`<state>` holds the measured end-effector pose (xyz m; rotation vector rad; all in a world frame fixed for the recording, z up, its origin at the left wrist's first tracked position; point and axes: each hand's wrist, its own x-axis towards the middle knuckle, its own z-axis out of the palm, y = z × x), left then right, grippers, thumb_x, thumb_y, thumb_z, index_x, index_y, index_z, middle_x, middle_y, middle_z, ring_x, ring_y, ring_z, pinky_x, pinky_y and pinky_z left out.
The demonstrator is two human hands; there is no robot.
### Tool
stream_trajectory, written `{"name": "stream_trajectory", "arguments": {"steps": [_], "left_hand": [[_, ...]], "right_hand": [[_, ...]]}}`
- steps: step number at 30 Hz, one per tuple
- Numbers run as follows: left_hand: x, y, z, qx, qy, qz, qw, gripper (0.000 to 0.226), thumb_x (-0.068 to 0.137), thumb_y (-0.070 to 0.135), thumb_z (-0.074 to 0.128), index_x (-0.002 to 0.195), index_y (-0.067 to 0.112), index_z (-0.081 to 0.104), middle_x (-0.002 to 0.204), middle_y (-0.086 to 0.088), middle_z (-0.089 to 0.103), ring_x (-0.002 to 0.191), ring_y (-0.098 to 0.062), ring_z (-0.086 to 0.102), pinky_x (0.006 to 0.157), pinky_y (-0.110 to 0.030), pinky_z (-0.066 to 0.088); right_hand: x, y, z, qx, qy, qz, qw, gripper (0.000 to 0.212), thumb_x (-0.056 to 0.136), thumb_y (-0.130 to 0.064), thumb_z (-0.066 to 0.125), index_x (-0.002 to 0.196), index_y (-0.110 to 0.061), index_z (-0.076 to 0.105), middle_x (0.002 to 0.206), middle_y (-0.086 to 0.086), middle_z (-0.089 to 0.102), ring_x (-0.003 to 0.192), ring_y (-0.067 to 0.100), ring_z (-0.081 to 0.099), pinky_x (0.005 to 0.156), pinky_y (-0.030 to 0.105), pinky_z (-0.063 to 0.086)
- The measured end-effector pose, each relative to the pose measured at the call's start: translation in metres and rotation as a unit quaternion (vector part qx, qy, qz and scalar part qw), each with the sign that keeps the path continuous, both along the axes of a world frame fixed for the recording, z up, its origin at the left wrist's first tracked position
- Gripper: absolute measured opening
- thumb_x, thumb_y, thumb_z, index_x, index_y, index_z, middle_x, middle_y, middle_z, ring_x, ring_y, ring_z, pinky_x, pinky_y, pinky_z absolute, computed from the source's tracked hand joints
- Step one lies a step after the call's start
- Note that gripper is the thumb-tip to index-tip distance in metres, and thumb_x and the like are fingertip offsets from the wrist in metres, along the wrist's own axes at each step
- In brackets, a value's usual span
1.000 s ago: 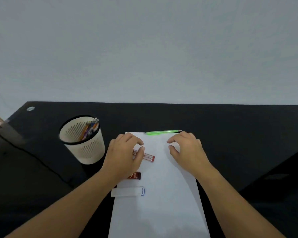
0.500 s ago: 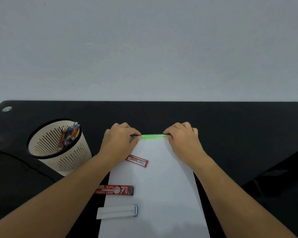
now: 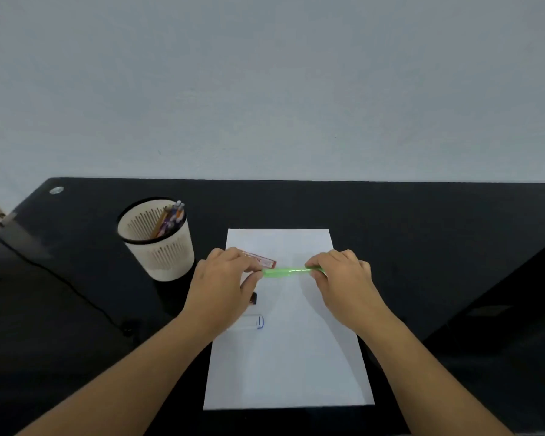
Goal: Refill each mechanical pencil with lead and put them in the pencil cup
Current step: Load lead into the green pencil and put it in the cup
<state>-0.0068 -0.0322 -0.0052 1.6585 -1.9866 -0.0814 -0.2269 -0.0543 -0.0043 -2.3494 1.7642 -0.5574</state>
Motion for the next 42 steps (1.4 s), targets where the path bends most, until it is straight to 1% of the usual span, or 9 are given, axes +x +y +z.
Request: {"name": "stream_trajectory", "arguments": {"steps": [8, 14, 17, 21, 26, 30, 32, 35, 42], "left_hand": [[0.001, 0.07, -0.012, -0.004, -0.004, -0.01, 1.0, 0.011, 0.088, 0.035, 0.065, 0.097, 0.03, 0.071, 0.095, 0.014, 0.061, 0.093, -0.012, 0.048, 0.073, -0.028, 0.032], [0.003, 0.101, -0.027, -0.053, -0.004, 0.016, 0.998, 0.015, 0.084, 0.034, 0.063, 0.095, 0.028, 0.072, 0.089, 0.013, 0.058, 0.092, -0.013, 0.047, 0.071, -0.028, 0.032], [0.006, 0.108, -0.036, -0.039, -0.009, 0.027, 0.999, 0.014, 0.083, 0.03, 0.069, 0.096, 0.027, 0.071, 0.092, 0.012, 0.058, 0.094, -0.014, 0.047, 0.073, -0.028, 0.032], [0.008, 0.114, -0.045, -0.014, 0.015, 0.041, 0.999, 0.016, 0.086, 0.034, 0.06, 0.095, 0.027, 0.071, 0.094, 0.013, 0.057, 0.094, -0.011, 0.047, 0.074, -0.028, 0.032], [0.007, 0.113, -0.041, 0.007, 0.005, 0.047, 0.999, 0.013, 0.086, 0.029, 0.066, 0.098, 0.026, 0.07, 0.098, 0.011, 0.057, 0.096, -0.013, 0.049, 0.076, -0.029, 0.033], [0.01, 0.11, -0.036, 0.028, 0.001, 0.054, 0.998, 0.018, 0.087, 0.032, 0.064, 0.104, 0.026, 0.069, 0.104, 0.01, 0.058, 0.101, -0.013, 0.049, 0.082, -0.029, 0.034], [0.012, 0.107, -0.035, 0.027, -0.003, 0.055, 0.998, 0.02, 0.087, 0.032, 0.064, 0.105, 0.026, 0.068, 0.104, 0.009, 0.059, 0.101, -0.014, 0.049, 0.081, -0.03, 0.035], [0.015, 0.103, -0.034, 0.025, -0.006, 0.058, 0.998, 0.021, 0.086, 0.032, 0.065, 0.106, 0.025, 0.068, 0.102, 0.009, 0.059, 0.098, -0.014, 0.05, 0.079, -0.03, 0.037], [0.016, 0.101, -0.042, 0.01, 0.013, 0.054, 0.998, 0.015, 0.085, 0.028, 0.067, 0.1, 0.024, 0.07, 0.1, 0.01, 0.059, 0.093, -0.012, 0.052, 0.075, -0.029, 0.036]], "right_hand": [[-0.002, 0.068, -0.005, 0.028, -0.02, -0.001, 0.999, 0.019, 0.096, -0.026, 0.051, 0.112, -0.031, 0.061, 0.108, -0.015, 0.051, 0.101, 0.008, 0.039, 0.088, 0.029, 0.034], [-0.003, 0.099, -0.012, 0.023, -0.028, 0.002, 0.999, 0.021, 0.095, -0.024, 0.053, 0.112, -0.028, 0.065, 0.108, -0.012, 0.053, 0.101, 0.01, 0.039, 0.087, 0.03, 0.033], [-0.005, 0.106, -0.016, 0.018, -0.011, -0.003, 1.0, 0.022, 0.095, -0.024, 0.053, 0.112, -0.028, 0.066, 0.106, -0.012, 0.053, 0.099, 0.009, 0.037, 0.083, 0.027, 0.028], [-0.006, 0.112, -0.015, 0.021, -0.007, -0.004, 1.0, 0.024, 0.095, -0.028, 0.053, 0.115, -0.03, 0.066, 0.105, -0.012, 0.053, 0.097, 0.008, 0.035, 0.083, 0.027, 0.026], [-0.006, 0.113, -0.011, 0.034, -0.009, -0.004, 0.999, 0.02, 0.096, -0.03, 0.052, 0.111, -0.028, 0.064, 0.108, -0.011, 0.057, 0.099, 0.01, 0.043, 0.086, 0.029, 0.031], [-0.001, 0.113, -0.01, 0.025, -0.058, -0.05, 0.997, 0.018, 0.094, -0.025, 0.053, 0.108, -0.02, 0.064, 0.101, -0.006, 0.058, 0.093, 0.013, 0.05, 0.087, 0.033, 0.041], [0.003, 0.113, -0.009, 0.021, -0.086, -0.073, 0.993, 0.015, 0.093, -0.023, 0.055, 0.103, -0.016, 0.064, 0.094, -0.004, 0.058, 0.088, 0.014, 0.053, 0.084, 0.037, 0.047], [0.013, 0.114, -0.008, 0.049, -0.116, -0.111, 0.986, 0.016, 0.093, -0.023, 0.055, 0.103, -0.013, 0.062, 0.091, -0.002, 0.058, 0.082, 0.014, 0.055, 0.074, 0.032, 0.051], [0.026, 0.115, -0.006, 0.069, -0.086, -0.097, 0.989, 0.02, 0.097, -0.028, 0.045, 0.113, -0.018, 0.054, 0.087, -0.002, 0.059, 0.075, 0.013, 0.055, 0.061, 0.027, 0.047]]}}
